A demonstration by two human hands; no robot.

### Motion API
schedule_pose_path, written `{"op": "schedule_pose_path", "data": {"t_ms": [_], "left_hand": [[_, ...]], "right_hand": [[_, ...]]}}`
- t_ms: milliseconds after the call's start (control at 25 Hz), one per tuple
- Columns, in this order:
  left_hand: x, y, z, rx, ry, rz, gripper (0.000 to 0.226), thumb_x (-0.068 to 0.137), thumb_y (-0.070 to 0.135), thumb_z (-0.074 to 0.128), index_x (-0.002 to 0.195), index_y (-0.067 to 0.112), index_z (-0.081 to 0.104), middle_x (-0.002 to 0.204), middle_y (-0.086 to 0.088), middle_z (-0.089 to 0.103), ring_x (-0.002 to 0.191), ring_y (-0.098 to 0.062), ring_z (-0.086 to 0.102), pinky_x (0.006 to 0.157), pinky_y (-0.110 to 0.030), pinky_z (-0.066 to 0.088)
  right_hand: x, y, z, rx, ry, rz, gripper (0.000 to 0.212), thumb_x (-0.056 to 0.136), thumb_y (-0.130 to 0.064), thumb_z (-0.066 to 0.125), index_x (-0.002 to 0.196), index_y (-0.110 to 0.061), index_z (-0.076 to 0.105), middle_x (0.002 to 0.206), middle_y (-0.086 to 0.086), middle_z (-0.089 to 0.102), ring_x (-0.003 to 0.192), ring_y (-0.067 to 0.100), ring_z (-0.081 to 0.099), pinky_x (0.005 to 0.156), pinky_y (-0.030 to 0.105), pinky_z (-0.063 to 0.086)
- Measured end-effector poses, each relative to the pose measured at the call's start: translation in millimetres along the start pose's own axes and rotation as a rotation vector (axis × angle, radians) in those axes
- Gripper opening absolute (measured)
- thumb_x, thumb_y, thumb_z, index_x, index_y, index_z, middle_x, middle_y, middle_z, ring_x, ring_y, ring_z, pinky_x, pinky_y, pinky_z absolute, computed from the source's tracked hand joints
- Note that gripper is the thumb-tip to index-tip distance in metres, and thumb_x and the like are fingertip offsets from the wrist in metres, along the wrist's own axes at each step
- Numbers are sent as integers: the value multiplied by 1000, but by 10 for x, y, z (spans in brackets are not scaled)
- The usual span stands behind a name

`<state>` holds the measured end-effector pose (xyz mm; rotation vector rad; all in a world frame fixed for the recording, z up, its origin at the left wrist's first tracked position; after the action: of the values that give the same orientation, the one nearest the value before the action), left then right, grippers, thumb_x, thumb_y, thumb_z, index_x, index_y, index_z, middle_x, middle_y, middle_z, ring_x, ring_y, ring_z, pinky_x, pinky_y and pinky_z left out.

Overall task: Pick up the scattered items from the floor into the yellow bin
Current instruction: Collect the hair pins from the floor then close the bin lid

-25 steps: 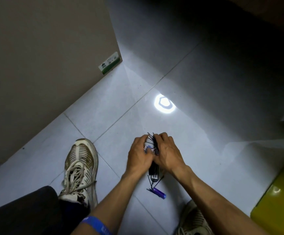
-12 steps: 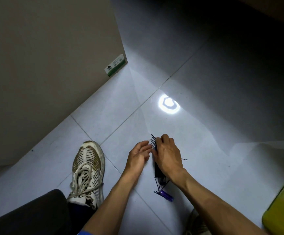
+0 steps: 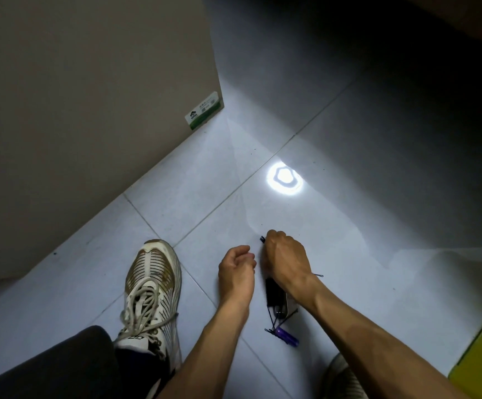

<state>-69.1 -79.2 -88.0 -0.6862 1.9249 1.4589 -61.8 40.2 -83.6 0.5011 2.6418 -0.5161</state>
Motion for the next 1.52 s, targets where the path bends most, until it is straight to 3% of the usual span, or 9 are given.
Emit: {"op": "schedule_pose_path", "data": {"t_ms": [120,240,360,600,680,880,1160,1400,1520], "left_hand": [[-31,-57,103,-170,-15,-100,19,95,11,54,111,14,63,102,-7,70,93,-16,68,82,-26,54],[-35,-3,310,-541,-211,-212,30,101,29,46,118,10,61,112,-11,69,101,-20,67,87,-30,52],[-85,61,426,-650,-356,-309,48,100,45,40,112,7,68,104,-11,74,96,-22,72,78,-31,55],[-164,128,327,-651,-276,-331,36,99,19,39,81,4,66,71,-10,67,63,-23,67,62,-33,56],[-205,65,300,-560,-222,-340,32,97,17,39,82,4,63,64,-9,65,54,-21,63,54,-28,51],[-206,-202,109,-388,-7,-305,30,99,19,42,79,5,59,56,-5,59,42,-14,55,40,-19,41],[-156,-421,-1,-287,32,-307,23,96,10,44,79,3,58,56,-7,61,38,-13,53,40,-19,41],[-94,-397,11,-310,2,-320,22,96,12,45,82,3,59,55,-5,63,43,-14,56,42,-20,43],[-84,-375,-9,-327,11,-320,23,96,14,46,83,2,61,60,-8,65,48,-18,58,43,-21,46]], "right_hand": [[31,183,-66,318,-50,111,9,84,-16,54,85,-7,52,84,8,61,74,28,55,59,32,36],[-118,250,-170,679,-62,199,4,81,-14,60,83,-12,62,78,0,63,74,19,60,64,29,49],[-373,77,-270,719,-20,112,9,83,-20,63,91,-23,65,81,-10,64,77,10,63,68,24,52],[-761,176,-430,917,118,74,22,87,-28,64,107,-36,68,95,-17,73,86,-2,67,77,19,54],[-842,370,-309,708,185,182,23,87,-38,65,108,-29,66,102,-10,72,94,10,67,78,30,53],[-880,334,239,23,-4,308,80,72,-72,60,123,-13,44,121,6,46,106,29,46,79,41,46],[-727,110,365,143,139,207,29,85,-25,55,110,-8,53,111,10,51,98,29,49,69,35,42],[-635,76,300,68,167,150,23,71,-10,61,91,-2,57,93,17,54,83,33,51,68,42,46],[-601,158,324,263,129,177,31,72,-9,58,102,-4,53,101,14,51,92,31,46,75,41,44]]}}
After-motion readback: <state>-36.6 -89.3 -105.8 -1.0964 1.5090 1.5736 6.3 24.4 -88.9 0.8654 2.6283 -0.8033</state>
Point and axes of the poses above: each hand's wrist, its own x-axis towards the middle knuckle, its own z-axis out of the palm, y = z × x, the point moved 4 cm from there along x, towards the middle knuckle
